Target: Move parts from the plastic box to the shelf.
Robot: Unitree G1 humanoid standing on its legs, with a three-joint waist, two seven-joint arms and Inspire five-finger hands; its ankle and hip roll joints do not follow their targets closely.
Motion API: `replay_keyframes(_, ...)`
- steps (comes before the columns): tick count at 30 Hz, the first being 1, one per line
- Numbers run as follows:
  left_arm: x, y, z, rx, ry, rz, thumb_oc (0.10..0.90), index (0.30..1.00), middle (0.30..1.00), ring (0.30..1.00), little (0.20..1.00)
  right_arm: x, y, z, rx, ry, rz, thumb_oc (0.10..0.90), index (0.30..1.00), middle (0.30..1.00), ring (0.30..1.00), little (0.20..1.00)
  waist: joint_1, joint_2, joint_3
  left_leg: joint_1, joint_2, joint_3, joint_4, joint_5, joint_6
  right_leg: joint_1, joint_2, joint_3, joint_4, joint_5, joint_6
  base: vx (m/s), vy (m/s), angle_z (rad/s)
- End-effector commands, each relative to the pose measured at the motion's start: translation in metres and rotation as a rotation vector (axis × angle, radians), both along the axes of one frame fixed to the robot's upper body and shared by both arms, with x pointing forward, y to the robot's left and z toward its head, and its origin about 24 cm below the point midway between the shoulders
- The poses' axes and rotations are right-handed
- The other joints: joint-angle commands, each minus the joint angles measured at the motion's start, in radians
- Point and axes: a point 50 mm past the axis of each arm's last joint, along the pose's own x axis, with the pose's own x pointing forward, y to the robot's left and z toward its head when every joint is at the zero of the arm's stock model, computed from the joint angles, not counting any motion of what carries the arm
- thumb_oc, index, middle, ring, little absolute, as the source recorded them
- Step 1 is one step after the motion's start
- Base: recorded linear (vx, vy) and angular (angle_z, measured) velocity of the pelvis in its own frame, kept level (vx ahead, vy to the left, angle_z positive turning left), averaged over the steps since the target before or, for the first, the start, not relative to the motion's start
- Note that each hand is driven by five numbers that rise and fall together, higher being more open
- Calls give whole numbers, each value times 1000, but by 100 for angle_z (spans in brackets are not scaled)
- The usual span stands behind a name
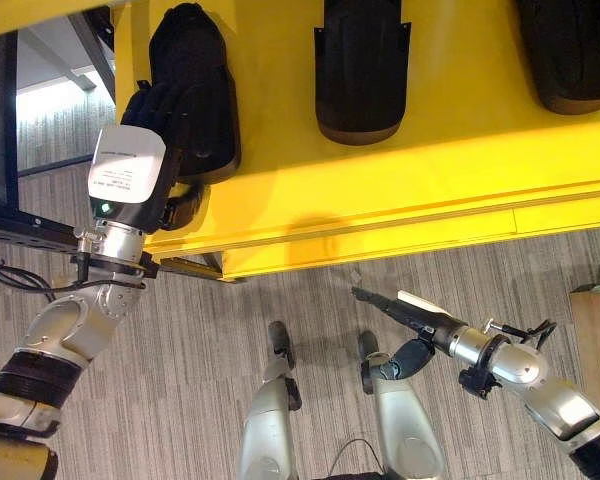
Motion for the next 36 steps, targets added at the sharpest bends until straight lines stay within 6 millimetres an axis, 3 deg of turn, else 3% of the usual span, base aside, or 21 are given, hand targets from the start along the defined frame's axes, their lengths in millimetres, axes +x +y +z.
replay_keyframes(1,-3,5,51,-42,-217,2,900,1000,1000,1000,1000,1,22,34,118,-126,115,900,1000,1000,1000,1000,-29,-51,-48,39,9,39,106,-165,12,42,13,-25,-117,38,6,0,0,0)
replay_keyframes(23,-11,5,52,-85,-291,3,900,1000,1000,1000,1000,-2,23,29,130,-119,108,900,1000,1000,1000,1000,-19,-53,-48,43,8,34,108,-166,14,54,13,-28,-116,34,4,0,0,0)
replay_keyframes(36,-3,2,60,-107,-295,-3,900,1000,1000,1000,1000,-2,25,28,132,-108,112,900,1000,1000,1000,1000,-30,-57,-53,47,12,38,112,-165,13,64,15,-25,-120,37,6,0,0,0)
